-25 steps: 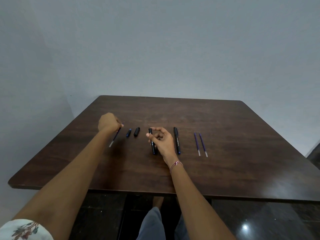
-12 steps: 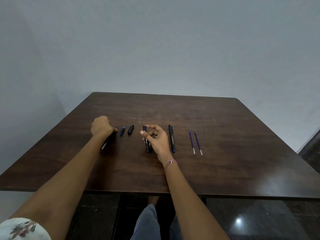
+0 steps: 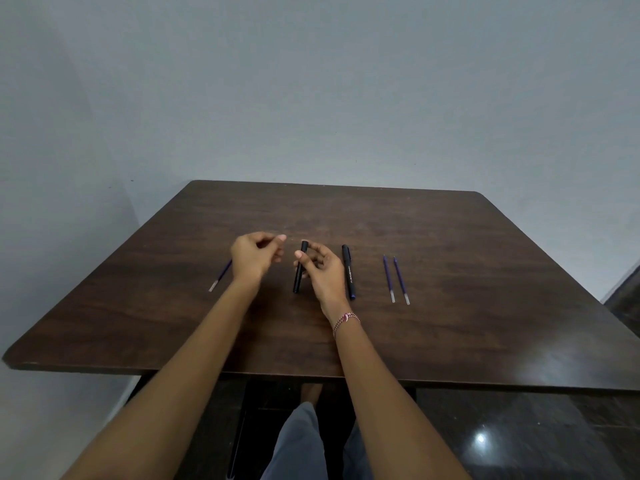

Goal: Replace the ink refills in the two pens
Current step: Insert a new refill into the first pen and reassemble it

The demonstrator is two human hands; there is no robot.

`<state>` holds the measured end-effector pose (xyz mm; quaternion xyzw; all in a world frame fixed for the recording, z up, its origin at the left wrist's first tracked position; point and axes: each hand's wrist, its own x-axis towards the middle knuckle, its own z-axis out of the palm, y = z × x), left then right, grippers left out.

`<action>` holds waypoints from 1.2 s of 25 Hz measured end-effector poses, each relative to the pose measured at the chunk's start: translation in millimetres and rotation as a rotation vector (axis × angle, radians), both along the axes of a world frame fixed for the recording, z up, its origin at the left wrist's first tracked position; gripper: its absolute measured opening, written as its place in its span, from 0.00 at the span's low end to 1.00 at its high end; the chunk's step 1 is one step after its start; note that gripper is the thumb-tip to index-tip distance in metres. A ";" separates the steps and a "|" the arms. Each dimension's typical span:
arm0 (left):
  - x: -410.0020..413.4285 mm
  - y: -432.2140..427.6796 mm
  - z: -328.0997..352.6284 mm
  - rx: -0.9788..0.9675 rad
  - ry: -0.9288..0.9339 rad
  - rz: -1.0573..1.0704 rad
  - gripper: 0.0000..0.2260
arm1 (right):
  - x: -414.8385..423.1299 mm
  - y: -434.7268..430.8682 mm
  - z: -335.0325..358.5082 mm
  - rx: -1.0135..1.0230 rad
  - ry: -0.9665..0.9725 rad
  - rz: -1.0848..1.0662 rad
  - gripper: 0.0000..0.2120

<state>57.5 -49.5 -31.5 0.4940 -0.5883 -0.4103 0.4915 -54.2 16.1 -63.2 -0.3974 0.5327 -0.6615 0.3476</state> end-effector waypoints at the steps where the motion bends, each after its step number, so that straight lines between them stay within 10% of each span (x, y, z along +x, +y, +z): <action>1: -7.8 8.6 -5.5 0.002 0.078 -0.024 0.07 | -0.1 0.1 0.8 -0.007 0.004 -0.015 0.15; 30: -15.6 32.5 -24.9 -0.026 0.133 -0.137 0.12 | 4.9 18.1 15.2 -0.172 0.504 -0.266 0.12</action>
